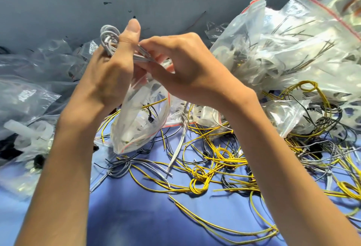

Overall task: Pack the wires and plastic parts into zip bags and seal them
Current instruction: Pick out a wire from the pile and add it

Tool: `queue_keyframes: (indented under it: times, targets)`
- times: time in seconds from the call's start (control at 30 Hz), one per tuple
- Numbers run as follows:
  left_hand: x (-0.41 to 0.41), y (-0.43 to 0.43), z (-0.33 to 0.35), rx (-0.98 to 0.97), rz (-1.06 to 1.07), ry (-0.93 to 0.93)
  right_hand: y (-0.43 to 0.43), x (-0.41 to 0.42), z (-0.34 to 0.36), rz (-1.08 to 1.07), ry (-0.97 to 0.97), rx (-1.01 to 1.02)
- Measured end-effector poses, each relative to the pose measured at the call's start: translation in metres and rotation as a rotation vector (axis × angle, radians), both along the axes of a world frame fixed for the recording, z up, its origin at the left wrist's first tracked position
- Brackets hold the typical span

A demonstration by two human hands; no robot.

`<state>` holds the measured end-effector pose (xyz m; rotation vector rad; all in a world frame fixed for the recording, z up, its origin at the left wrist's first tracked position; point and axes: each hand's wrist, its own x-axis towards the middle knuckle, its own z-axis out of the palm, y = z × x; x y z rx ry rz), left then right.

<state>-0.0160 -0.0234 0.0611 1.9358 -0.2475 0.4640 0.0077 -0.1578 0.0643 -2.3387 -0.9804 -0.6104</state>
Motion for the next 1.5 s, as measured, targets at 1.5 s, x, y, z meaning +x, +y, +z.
queue_keyframes:
  times: [1.5]
  targets:
    - [0.001, 0.012, 0.007, 0.164, -0.053, -0.072, -0.052, -0.005, 0.02, 0.106, 0.28, 0.023]
